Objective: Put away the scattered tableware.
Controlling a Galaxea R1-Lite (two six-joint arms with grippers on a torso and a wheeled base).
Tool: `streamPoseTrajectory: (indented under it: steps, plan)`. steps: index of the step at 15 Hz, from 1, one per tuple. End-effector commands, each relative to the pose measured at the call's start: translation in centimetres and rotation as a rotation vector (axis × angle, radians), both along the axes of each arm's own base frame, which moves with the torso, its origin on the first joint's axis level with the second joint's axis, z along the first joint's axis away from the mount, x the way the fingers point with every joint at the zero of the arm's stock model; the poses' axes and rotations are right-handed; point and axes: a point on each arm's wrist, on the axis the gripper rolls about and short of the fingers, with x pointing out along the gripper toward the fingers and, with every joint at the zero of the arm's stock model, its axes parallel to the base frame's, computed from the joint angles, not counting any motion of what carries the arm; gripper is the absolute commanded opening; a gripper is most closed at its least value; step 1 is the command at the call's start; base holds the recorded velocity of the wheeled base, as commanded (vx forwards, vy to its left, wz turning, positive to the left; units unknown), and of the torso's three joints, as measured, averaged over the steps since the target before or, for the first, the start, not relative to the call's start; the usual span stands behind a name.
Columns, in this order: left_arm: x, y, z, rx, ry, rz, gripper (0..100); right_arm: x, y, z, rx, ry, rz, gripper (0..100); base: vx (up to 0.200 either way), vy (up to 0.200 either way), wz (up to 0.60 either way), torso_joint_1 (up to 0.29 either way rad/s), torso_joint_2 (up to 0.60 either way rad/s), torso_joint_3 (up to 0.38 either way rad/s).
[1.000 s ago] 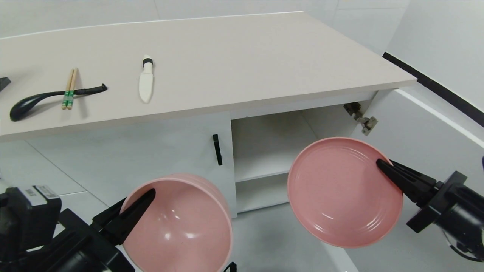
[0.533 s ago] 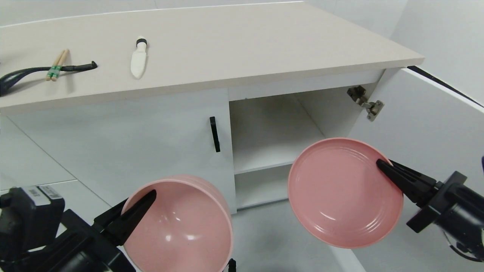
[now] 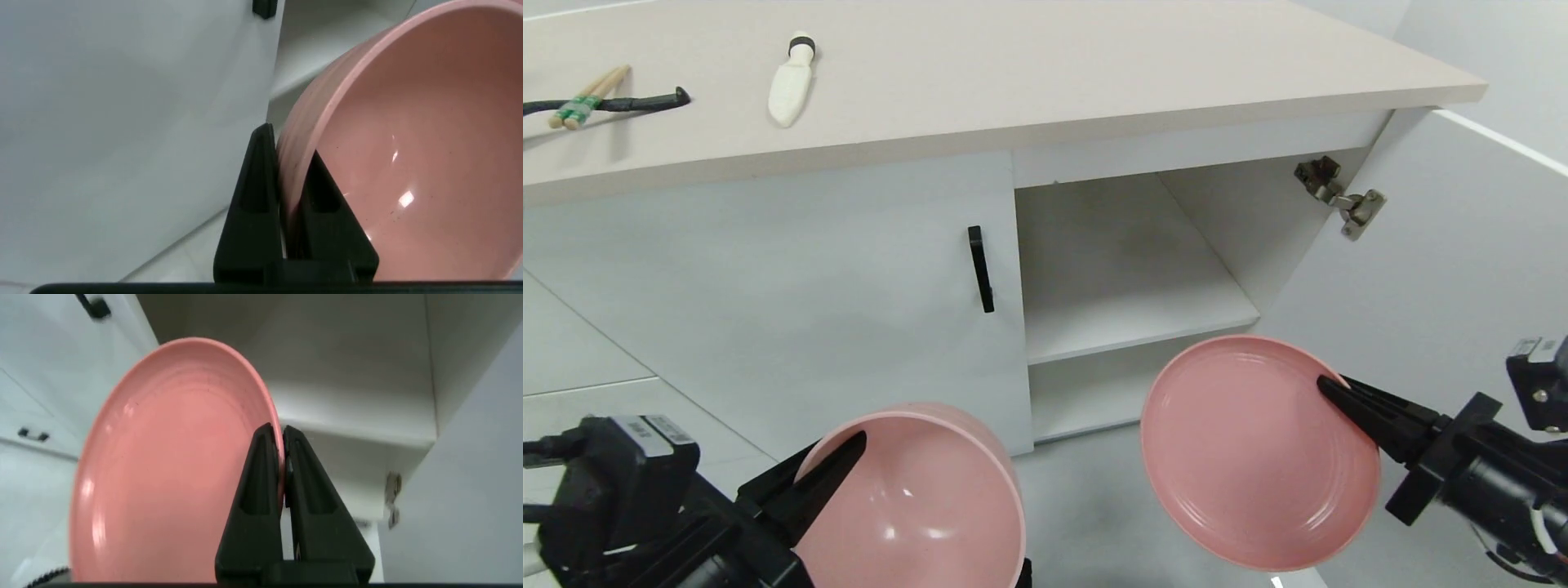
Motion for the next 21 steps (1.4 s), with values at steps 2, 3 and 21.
streamPoseTrajectory:
  steps: [2,3,21]
  plan:
    - [-0.3,0.4,0.2,-0.026,0.01,-0.004,0,-0.1,-0.1,0.0,0.0,0.0,-0.002,0,0.2,0.0,0.0,-0.005,0.01,0.049]
    - [-0.6,0.5,-0.1,-0.001,0.028,-0.013,0,-0.3,-0.3,0.4,0.008,-0.018,-0.012,0,0.2,0.0,0.0,-0.022,-0.01,0.046]
    - [-1.3,0.5,-0.4,0.042,0.051,-0.072,0,0.2,0.6,-3.0,-0.066,0.261,0.009,0,0.022,0.0,0.0,0.0,0.0,0.001]
